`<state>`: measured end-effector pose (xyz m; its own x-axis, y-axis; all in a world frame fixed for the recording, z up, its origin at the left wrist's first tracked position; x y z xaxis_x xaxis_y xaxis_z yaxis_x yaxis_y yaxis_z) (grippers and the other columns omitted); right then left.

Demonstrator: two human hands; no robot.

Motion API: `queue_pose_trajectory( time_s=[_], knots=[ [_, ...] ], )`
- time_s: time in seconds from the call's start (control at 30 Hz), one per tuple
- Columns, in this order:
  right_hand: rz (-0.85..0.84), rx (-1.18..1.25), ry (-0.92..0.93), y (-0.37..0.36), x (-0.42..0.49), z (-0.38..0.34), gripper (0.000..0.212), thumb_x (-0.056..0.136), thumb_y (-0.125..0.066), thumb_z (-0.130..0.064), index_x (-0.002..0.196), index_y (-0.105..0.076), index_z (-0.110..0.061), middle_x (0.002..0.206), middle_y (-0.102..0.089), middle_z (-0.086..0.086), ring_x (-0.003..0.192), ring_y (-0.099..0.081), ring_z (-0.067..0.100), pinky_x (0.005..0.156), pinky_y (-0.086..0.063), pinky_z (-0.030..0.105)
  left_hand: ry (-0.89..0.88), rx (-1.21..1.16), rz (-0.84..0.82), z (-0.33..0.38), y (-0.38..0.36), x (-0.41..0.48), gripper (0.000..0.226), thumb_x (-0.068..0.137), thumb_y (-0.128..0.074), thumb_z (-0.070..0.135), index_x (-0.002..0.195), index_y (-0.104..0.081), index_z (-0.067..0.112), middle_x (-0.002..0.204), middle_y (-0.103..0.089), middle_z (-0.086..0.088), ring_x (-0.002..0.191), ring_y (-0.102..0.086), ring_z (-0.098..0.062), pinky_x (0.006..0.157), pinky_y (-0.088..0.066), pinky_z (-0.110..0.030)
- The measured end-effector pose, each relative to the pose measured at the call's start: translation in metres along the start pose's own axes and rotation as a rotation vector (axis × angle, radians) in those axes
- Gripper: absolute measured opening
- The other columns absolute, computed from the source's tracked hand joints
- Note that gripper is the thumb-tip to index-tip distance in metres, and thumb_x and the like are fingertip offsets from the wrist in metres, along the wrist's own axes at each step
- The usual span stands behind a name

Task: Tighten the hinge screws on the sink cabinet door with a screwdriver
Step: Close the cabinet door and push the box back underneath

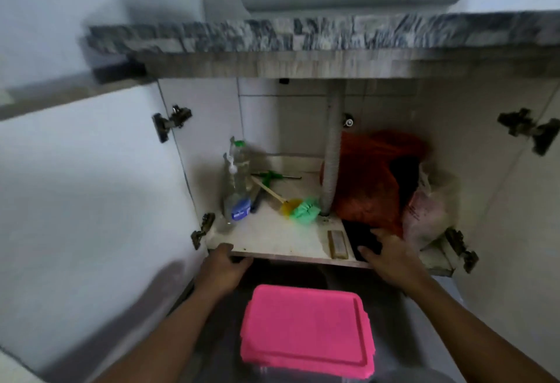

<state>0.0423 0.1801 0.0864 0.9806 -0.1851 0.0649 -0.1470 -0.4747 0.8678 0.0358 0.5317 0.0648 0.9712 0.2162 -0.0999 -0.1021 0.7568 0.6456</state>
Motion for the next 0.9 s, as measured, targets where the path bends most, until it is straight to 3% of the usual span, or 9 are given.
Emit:
queue_pose_trajectory(
  time_s=[0.1, 0.23, 0.37, 0.57, 0.77, 0.9],
  knots=[
    [0.101, 0.012, 0.085, 0.046, -0.009, -0.037, 0.049, 0.086, -0.065, -0.045, 0.126, -0.060, -0.016, 0.112, -0.067, 0.012, 0.101, -0.064, 0.028, 0.085, -0.054, 0.037, -0.075, -0.028, 0.053, 0.044, 0.035, -0.011, 0.071, 0.081, -0.073, 0.059, 0.138, -0.054, 0.021, 0.128, -0.066, -0.007, 0.110, -0.061, -0.020, 0.091, -0.047, -0.029],
    [0.176, 0.024, 0.208, 0.106, -0.028, -0.079, 0.061, 0.087, -0.065, -0.045, 0.139, -0.050, -0.017, 0.135, -0.056, 0.008, 0.117, -0.058, 0.025, 0.093, -0.050, 0.035, -0.239, -0.020, 0.115, 0.101, 0.075, -0.034, 0.067, 0.076, -0.071, 0.063, 0.131, -0.058, 0.027, 0.127, -0.067, -0.001, 0.110, -0.063, -0.021, 0.092, -0.052, -0.036],
    [0.255, 0.005, 0.308, 0.149, -0.046, -0.119, 0.063, 0.085, -0.064, -0.052, 0.139, -0.049, -0.022, 0.133, -0.056, 0.005, 0.115, -0.059, 0.024, 0.091, -0.053, 0.042, -0.370, 0.040, 0.218, 0.145, 0.129, -0.057, 0.067, 0.078, -0.071, 0.062, 0.133, -0.056, 0.026, 0.125, -0.067, -0.001, 0.108, -0.065, -0.021, 0.091, -0.055, -0.037],
    [0.290, 0.060, 0.503, 0.153, -0.075, -0.210, 0.064, 0.083, -0.065, -0.055, 0.137, -0.052, -0.022, 0.130, -0.058, 0.003, 0.116, -0.057, 0.022, 0.094, -0.048, 0.035, -0.501, 0.280, 0.464, 0.168, 0.241, -0.097, 0.070, 0.082, -0.064, 0.070, 0.134, -0.056, 0.024, 0.127, -0.068, 0.001, 0.112, -0.064, -0.021, 0.093, -0.054, -0.041],
    [0.146, 0.229, 0.659, 0.105, -0.110, -0.323, 0.063, 0.085, -0.064, -0.054, 0.139, -0.049, -0.024, 0.136, -0.054, 0.001, 0.119, -0.055, 0.018, 0.098, -0.047, 0.036, -0.325, 0.454, 0.567, 0.139, 0.349, -0.125, 0.068, 0.080, -0.062, 0.072, 0.130, -0.059, 0.026, 0.127, -0.067, -0.001, 0.118, -0.061, -0.026, 0.098, -0.051, -0.045],
    [-0.013, 0.251, 0.745, 0.056, -0.137, -0.385, 0.068, 0.086, -0.059, -0.058, 0.143, -0.043, -0.024, 0.143, -0.047, -0.001, 0.127, -0.048, 0.017, 0.104, -0.040, 0.033, -0.168, 0.522, 0.490, 0.111, 0.393, -0.133, 0.056, 0.087, -0.061, 0.063, 0.118, -0.067, 0.016, 0.121, -0.068, -0.004, 0.120, -0.060, -0.027, 0.098, -0.050, -0.041]
  ],
)
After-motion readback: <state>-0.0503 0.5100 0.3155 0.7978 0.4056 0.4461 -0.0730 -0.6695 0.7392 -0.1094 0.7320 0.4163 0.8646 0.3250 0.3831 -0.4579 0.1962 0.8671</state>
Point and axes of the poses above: each hand's wrist, its own x-axis towards the middle knuckle, its own y-axis out of the back of the hand, z = x × y, the point moved 1 cm from there along x, towards the middle knuckle
